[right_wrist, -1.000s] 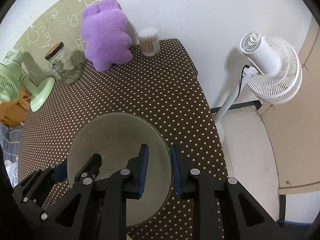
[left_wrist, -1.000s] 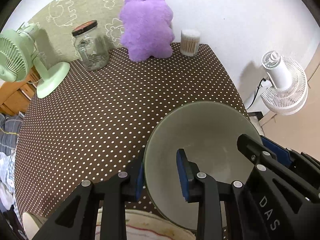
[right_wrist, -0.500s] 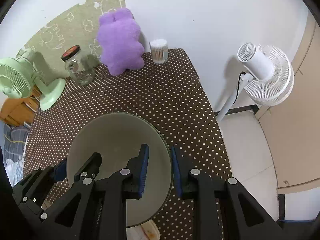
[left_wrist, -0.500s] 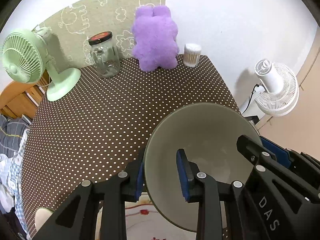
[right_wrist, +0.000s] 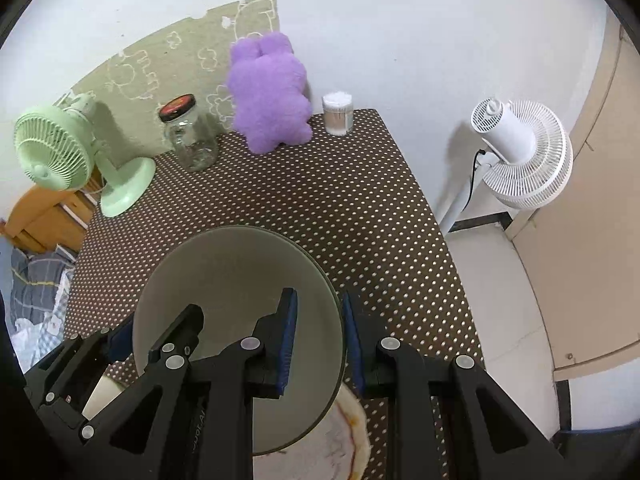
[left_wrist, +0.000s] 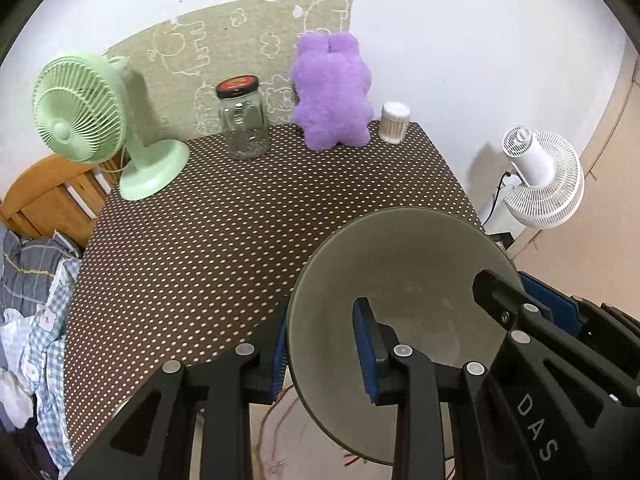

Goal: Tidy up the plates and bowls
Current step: 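Lift the stacked bowls and carry them back toward the plate stack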

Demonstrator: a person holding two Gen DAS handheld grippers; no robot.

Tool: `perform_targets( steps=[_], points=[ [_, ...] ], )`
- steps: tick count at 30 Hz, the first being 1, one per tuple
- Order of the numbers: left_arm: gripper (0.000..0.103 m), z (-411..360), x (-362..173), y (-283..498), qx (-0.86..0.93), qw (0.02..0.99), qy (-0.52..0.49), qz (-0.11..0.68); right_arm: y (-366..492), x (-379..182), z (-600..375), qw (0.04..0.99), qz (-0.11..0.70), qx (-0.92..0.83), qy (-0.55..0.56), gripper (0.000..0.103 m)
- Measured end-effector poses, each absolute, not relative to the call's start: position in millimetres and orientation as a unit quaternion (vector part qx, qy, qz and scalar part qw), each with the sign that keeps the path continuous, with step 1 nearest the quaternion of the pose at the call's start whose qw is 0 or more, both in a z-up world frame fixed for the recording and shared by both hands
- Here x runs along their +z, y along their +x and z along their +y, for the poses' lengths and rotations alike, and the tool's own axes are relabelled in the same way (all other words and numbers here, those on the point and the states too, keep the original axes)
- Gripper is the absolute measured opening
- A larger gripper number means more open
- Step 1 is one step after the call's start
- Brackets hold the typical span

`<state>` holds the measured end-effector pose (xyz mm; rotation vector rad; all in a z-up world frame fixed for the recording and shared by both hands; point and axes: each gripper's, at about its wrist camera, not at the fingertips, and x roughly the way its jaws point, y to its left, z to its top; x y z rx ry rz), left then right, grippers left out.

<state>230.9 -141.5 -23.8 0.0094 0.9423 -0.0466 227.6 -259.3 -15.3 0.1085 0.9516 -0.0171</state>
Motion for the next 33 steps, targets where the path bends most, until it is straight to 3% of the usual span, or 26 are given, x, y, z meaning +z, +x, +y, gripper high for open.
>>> perform_targets(
  steps=[20, 33],
  points=[
    [0.029, -56.4, -4.3, 172.0, -0.009, 0.902, -0.012, 0.432, 173.9, 10.6, -174.4, 0.899, 0.438, 0.009, 0.033, 0.027],
    [0.029, -11.7, -17.0, 144.0, -0.002, 0.896, -0.01, 0.443, 146.7, -0.8, -127.4, 0.895, 0.446, 0.021, 0.028, 0.027]
  ],
)
